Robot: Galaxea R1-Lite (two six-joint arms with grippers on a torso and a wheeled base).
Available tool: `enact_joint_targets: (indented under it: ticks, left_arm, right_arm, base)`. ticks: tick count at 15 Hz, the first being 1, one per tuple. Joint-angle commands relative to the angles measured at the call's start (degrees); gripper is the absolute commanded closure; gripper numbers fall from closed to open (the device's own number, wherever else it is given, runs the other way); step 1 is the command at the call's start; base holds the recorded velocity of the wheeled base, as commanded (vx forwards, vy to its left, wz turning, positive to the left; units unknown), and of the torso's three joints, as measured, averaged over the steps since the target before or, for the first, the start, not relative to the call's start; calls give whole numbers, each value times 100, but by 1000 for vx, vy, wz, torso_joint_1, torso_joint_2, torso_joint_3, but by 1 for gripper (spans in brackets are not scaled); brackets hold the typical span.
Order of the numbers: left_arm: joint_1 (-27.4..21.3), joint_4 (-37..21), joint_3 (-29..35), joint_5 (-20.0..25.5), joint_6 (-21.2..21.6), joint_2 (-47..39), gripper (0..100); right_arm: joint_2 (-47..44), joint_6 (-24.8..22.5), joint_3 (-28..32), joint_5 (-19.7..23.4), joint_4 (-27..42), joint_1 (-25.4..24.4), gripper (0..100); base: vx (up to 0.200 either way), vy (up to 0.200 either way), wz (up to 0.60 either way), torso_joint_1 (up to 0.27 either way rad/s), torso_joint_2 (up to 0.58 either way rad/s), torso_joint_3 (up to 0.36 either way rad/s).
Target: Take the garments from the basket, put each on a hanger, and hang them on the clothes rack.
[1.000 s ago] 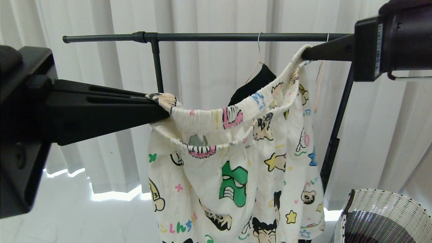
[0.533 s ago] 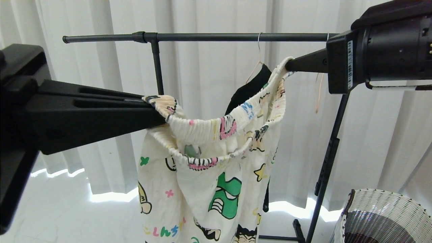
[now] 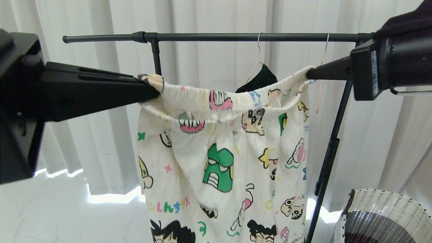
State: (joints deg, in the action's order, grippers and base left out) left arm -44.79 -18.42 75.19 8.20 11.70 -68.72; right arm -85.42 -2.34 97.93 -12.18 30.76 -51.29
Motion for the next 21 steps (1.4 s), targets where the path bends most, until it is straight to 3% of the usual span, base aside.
enact_joint_targets:
  ticks: [1, 4, 14, 15, 21]
  left_arm:
    - [506, 5, 233, -29, -1, -282, 100]
    - [849, 5, 602, -29, 7, -625, 100]
    - [831, 5, 663, -29, 16, -687, 100]
    - [831, 5, 663, -29, 16, -687, 100]
    - [840, 5, 655, -47, 16, -713, 100]
  right_arm:
    - [447, -38, 25, -4, 317, 207, 100]
    - [860, -47, 7, -4, 792, 242, 100]
    - [887, -205, -37, 14, 853, 75, 100]
    - [887, -205, -37, 14, 906, 75, 0]
    - [1010, -205, -221, 31, 923, -66, 0]
  base:
    - [0, 0, 0, 0, 0, 0]
    - [0, 0, 0, 0, 0, 0]
    - [0, 0, 0, 0, 0, 0]
    - [0, 0, 0, 0, 0, 0]
    - [0, 0, 0, 0, 0, 0]
